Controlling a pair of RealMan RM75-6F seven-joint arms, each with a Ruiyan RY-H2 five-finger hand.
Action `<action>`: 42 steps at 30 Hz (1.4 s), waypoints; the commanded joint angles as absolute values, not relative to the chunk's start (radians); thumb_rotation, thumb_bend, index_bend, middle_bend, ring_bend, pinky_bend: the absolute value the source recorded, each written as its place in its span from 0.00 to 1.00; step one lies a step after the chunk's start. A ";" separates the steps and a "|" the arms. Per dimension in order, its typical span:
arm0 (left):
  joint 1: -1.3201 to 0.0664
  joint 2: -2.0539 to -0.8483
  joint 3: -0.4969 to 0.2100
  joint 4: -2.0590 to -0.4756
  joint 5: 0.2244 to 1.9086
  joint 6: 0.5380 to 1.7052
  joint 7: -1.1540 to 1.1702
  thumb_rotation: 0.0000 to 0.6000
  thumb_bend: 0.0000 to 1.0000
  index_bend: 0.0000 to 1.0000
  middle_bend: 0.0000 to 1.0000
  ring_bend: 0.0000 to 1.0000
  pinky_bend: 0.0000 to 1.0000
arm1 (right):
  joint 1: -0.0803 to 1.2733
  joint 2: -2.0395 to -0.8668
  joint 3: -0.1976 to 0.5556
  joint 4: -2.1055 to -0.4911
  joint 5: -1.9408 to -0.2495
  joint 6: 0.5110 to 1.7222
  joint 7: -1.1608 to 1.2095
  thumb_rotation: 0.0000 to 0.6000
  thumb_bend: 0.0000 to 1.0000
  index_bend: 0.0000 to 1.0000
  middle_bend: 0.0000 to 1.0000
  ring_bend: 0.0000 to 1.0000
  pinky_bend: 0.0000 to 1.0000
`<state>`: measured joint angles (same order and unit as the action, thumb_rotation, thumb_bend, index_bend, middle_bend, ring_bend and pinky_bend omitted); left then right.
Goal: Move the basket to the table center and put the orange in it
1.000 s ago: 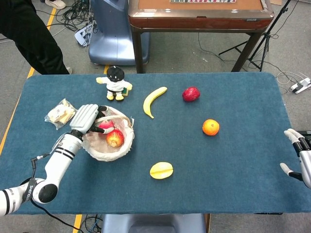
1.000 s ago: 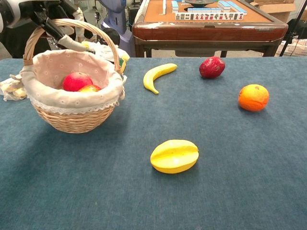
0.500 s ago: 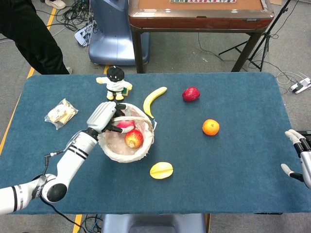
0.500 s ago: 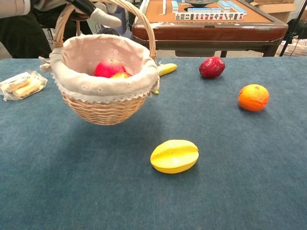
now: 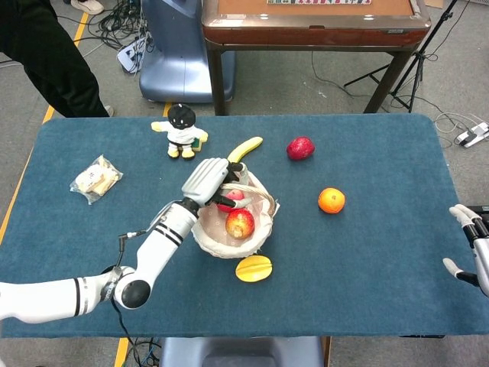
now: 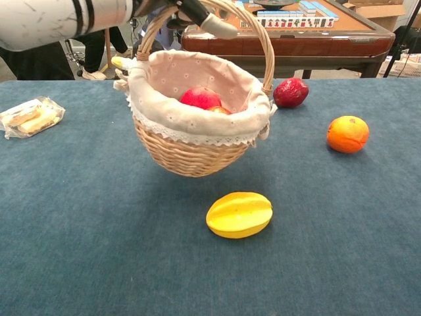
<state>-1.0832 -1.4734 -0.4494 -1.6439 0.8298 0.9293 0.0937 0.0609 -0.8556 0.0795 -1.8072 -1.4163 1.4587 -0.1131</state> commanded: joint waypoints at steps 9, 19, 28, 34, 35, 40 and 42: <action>-1.191 -1.614 -0.463 -1.481 0.706 0.937 0.187 1.00 0.21 0.78 0.94 0.83 0.87 | 0.060 -0.856 0.082 -1.799 -1.415 1.461 -0.097 1.00 0.16 0.16 0.17 0.18 0.32; -1.212 -1.646 -0.442 -1.423 0.639 0.905 0.236 1.00 0.21 0.72 0.86 0.75 0.85 | 0.044 -0.850 0.079 -1.789 -1.418 1.479 -0.075 1.00 0.16 0.16 0.17 0.18 0.32; -1.207 -1.569 -0.417 -1.501 0.535 0.889 0.318 1.00 0.20 0.31 0.46 0.35 0.61 | 0.039 -0.851 0.075 -1.793 -1.437 1.491 -0.073 1.00 0.16 0.16 0.17 0.18 0.32; -1.180 -1.496 -0.407 -1.588 0.529 0.893 0.323 1.00 0.21 0.14 0.25 0.18 0.39 | 0.035 -0.849 0.074 -1.799 -1.444 1.498 -0.076 1.00 0.16 0.16 0.17 0.18 0.32; -1.170 -1.482 -0.405 -1.606 0.538 0.898 0.318 1.00 0.21 0.13 0.24 0.17 0.37 | 0.035 -0.848 0.074 -1.799 -1.445 1.499 -0.077 1.00 0.16 0.16 0.17 0.18 0.32; -1.108 -1.384 -0.390 -1.698 0.599 0.891 0.274 1.00 0.20 0.13 0.24 0.17 0.35 | 0.038 -0.837 0.073 -1.799 -1.453 1.496 -0.088 1.00 0.16 0.16 0.17 0.18 0.32; -1.077 -1.356 -0.379 -1.721 0.647 0.906 0.254 1.00 0.20 0.13 0.24 0.17 0.35 | 0.040 -0.833 0.073 -1.802 -1.456 1.492 -0.091 1.00 0.16 0.16 0.17 0.18 0.32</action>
